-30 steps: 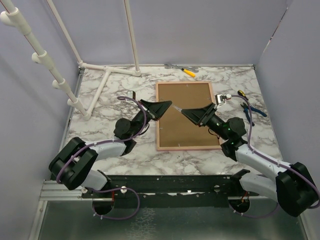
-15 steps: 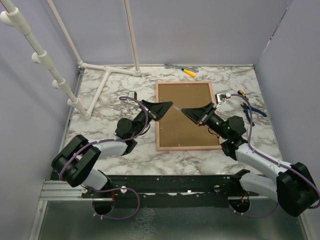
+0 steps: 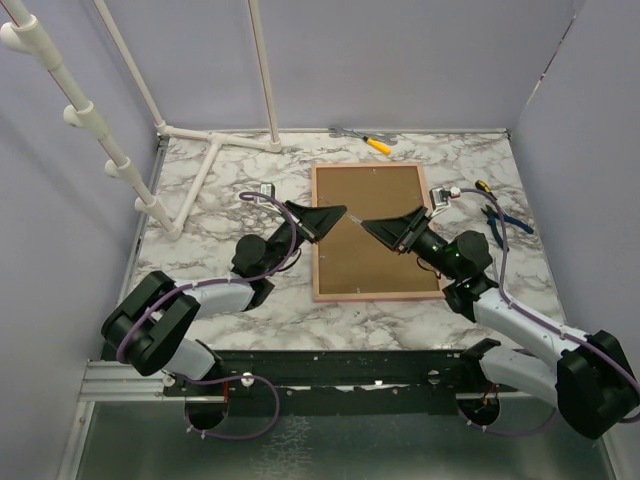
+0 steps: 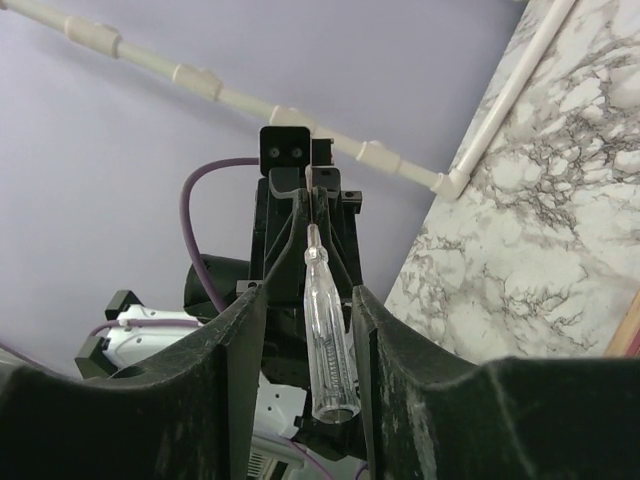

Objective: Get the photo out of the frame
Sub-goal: Pick up the screwdriver from the center of the board, then move the photo frame to the center of the board.

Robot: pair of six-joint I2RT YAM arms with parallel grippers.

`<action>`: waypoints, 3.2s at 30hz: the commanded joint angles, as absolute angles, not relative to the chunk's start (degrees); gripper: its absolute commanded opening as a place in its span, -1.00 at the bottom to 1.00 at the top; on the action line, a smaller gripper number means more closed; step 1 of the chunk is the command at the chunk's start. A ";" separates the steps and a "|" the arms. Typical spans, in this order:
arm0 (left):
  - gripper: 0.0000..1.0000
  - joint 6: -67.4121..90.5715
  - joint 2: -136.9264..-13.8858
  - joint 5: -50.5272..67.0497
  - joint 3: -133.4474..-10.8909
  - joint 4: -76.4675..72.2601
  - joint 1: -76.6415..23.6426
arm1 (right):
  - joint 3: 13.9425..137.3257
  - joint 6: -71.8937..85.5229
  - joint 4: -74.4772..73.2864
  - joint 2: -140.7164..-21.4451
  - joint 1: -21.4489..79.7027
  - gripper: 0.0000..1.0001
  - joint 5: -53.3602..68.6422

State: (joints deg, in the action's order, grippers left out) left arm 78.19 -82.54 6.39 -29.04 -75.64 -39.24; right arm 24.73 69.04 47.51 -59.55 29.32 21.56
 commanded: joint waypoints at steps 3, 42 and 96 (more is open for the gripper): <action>-1.00 76.08 -81.36 7.55 -30.06 -73.83 -39.64 | 26.44 69.03 48.63 -61.61 29.79 -0.12 24.66; 0.98 43.44 -68.16 5.74 -39.97 -0.42 -25.27 | 42.28 37.34 -10.96 -59.42 29.79 -0.86 6.57; -0.24 31.55 -107.67 5.85 -54.65 -11.30 -26.81 | 42.86 26.14 3.15 -80.03 29.79 -0.99 21.46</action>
State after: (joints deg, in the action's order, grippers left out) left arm 32.99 -105.86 8.10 -52.93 -17.12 -26.65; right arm 41.50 26.48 1.80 -79.46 29.56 22.06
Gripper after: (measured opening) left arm 0.419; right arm 0.140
